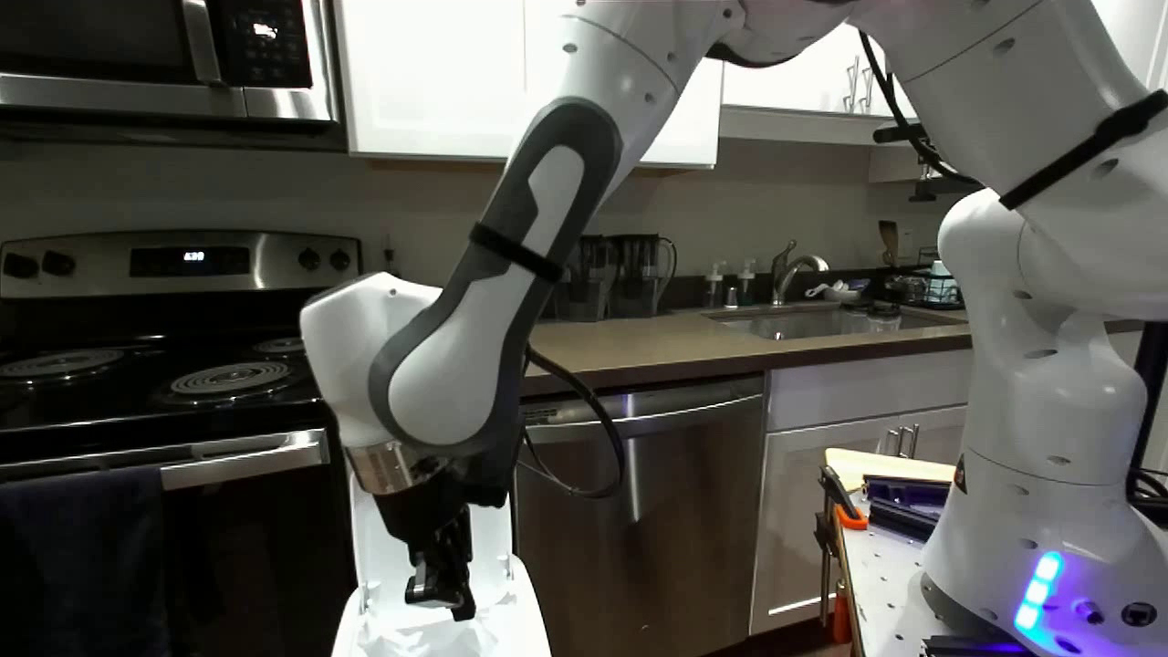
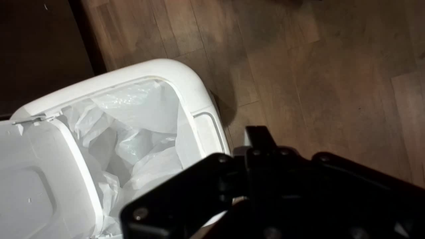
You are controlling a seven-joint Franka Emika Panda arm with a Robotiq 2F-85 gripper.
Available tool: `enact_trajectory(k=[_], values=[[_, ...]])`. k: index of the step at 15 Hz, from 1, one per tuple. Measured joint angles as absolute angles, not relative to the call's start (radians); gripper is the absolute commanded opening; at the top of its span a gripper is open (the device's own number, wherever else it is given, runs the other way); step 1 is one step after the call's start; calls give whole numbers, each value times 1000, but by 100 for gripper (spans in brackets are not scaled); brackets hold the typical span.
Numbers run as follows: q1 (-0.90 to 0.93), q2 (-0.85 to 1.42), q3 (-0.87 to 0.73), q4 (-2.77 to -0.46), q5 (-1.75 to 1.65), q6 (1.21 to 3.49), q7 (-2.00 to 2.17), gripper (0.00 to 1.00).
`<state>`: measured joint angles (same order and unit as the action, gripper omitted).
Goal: Open the top of the bin
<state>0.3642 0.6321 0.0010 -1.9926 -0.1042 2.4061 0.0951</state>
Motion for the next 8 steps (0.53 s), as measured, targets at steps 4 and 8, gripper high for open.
enact_trajectory(k=[4,8], values=[[291,516,53,-2080,-102,2364,90,0],[234,435,94,-2145,-77,2348,69,26]])
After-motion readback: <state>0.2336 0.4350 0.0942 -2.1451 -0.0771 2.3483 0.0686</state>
